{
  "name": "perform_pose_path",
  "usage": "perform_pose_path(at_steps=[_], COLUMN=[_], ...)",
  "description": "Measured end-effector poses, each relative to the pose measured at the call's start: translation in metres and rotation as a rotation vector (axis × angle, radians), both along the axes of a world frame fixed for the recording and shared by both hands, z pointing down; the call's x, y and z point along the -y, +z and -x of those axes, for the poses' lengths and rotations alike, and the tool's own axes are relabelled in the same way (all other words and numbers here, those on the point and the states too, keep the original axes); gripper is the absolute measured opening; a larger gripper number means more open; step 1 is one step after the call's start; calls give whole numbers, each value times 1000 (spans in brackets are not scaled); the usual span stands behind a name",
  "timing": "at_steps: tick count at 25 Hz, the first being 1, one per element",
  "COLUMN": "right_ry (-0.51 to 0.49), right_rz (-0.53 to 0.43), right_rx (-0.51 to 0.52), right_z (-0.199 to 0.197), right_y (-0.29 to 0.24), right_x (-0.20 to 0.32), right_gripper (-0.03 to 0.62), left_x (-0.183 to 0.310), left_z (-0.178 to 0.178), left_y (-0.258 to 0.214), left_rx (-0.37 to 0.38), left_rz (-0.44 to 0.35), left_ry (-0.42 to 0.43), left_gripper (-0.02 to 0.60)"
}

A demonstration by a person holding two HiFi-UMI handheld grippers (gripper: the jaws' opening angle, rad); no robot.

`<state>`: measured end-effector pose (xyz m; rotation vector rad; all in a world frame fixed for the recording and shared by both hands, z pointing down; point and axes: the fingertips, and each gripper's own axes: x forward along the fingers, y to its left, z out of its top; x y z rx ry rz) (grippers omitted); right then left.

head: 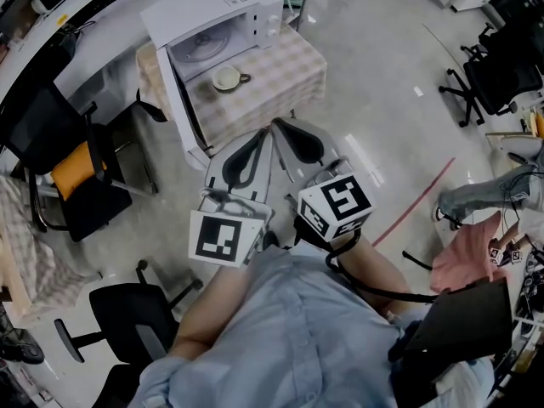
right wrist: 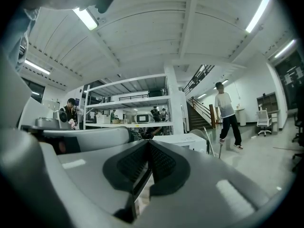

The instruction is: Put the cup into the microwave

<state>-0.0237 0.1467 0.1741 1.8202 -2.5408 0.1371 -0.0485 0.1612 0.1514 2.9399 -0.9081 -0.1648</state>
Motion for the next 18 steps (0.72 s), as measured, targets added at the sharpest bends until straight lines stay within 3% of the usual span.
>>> perform_pose_path(at_steps=[7, 18], right_ry=[-31, -100], right_rz=[-7, 43], right_rx=[20, 93], right_z=[-17, -67], right_y=[3, 30], right_x=[16, 70], right_gripper=[3, 3], left_x=[16, 66], left_z=[-17, -61], left_y=[0, 28], left_rx=[8, 100], left_rz=[-5, 63], left_ry=[-38, -138], left_gripper=[5, 5])
